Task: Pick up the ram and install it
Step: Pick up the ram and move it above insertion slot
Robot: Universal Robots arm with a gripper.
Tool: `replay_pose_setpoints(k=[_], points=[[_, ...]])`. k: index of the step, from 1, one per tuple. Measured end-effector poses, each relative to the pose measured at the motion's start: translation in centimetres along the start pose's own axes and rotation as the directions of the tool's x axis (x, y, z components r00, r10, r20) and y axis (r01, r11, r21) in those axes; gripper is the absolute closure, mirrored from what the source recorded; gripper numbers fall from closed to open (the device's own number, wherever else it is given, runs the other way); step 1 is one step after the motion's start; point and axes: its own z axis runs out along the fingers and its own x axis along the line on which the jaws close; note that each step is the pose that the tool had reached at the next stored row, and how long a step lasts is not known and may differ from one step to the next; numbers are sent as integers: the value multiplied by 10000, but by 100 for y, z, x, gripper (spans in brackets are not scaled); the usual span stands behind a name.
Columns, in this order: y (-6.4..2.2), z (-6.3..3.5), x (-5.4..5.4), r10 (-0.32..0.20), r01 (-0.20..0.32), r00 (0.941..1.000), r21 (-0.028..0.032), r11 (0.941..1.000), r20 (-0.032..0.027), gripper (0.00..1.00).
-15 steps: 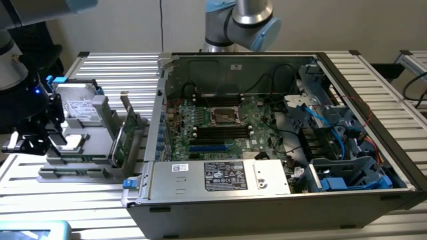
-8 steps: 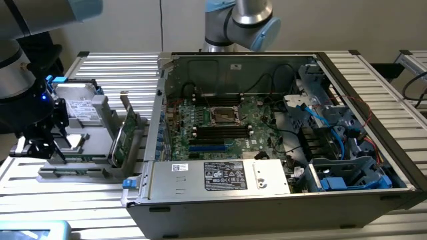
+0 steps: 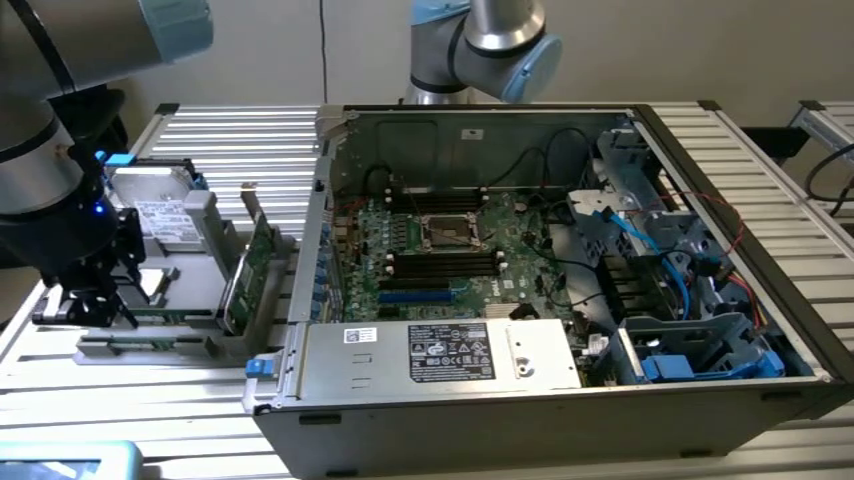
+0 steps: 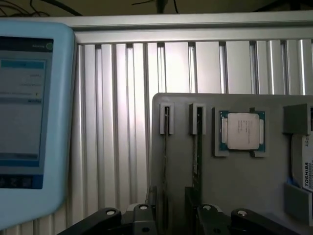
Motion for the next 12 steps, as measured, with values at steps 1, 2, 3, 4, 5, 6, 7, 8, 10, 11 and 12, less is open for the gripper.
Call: replay_pose_setpoints(k=[1,2,3,4,5,6,7,8,10,11,12], points=[[-1,19,0,1,-1,10000,1,10000,1,64],[-3,37,0,0,0,10000,2,10000,1,64],[-4,55,1,0,0,10000,5,10000,1,64],[-5,73,1,0,0,10000,12,10000,1,64],[-7,89,2,-1,1,10000,23,10000,2,64],[-8,105,2,-2,2,10000,37,10000,2,64],[-9,121,2,-2,2,10000,52,10000,3,64],[-9,138,2,-1,1,10000,65,10000,4,64],[-10,171,3,-2,2,10000,93,10000,4,64],[-11,190,3,-2,2,10000,104,9999,6,64],[-12,208,3,-2,2,10000,108,9999,6,64]])
